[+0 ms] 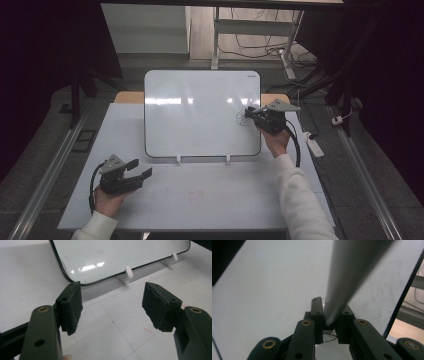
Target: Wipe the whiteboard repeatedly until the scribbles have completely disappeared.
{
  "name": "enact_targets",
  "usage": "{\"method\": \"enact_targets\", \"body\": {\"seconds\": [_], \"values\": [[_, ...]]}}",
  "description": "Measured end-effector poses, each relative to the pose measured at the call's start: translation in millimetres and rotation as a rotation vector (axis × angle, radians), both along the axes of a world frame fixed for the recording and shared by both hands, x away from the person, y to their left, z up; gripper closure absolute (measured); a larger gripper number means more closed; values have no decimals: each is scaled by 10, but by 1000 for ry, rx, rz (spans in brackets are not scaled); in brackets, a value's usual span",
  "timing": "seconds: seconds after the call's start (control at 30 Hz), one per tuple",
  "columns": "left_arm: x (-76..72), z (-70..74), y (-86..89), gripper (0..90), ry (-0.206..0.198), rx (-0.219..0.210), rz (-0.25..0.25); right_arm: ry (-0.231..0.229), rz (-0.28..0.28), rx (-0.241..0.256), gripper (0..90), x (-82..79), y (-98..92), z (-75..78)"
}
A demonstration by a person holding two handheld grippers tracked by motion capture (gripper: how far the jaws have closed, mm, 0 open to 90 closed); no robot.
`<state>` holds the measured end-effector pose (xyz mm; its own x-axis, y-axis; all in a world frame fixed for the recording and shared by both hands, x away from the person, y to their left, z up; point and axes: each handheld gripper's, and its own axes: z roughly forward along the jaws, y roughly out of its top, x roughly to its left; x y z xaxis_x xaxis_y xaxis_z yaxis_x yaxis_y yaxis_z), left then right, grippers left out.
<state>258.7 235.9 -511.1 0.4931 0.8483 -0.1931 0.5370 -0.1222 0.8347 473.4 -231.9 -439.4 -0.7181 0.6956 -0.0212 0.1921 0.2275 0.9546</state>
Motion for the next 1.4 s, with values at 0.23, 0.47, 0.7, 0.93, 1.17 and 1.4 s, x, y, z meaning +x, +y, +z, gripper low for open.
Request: {"method": "enact_targets", "body": {"seconds": [0.23, 0.47, 0.7, 0.93, 1.17, 1.4], "values": [[4, -1, 0, 332, -1, 1, -3, 17, 20, 17, 787, -43, 91, -55], [-13, 7, -8, 331, -6, 0, -4, -4, -65, 86, 787, 46, 54, 16], [4, -3, -5, 331, 0, 3, -5, -9, 18, 24, 787, 44, 257, 18], [-4, 1, 7, 331, -2, -2, -1, 17, 81, -5, 787, -1, 306, -30], [-14, 9, 0, 331, -8, 0, -4, 18, 43, 30, 787, -7, 259, -44], [-22, 12, 0, 331, -9, 1, -4, 5, -11, 53, 787, -4, 149, -37]]}}
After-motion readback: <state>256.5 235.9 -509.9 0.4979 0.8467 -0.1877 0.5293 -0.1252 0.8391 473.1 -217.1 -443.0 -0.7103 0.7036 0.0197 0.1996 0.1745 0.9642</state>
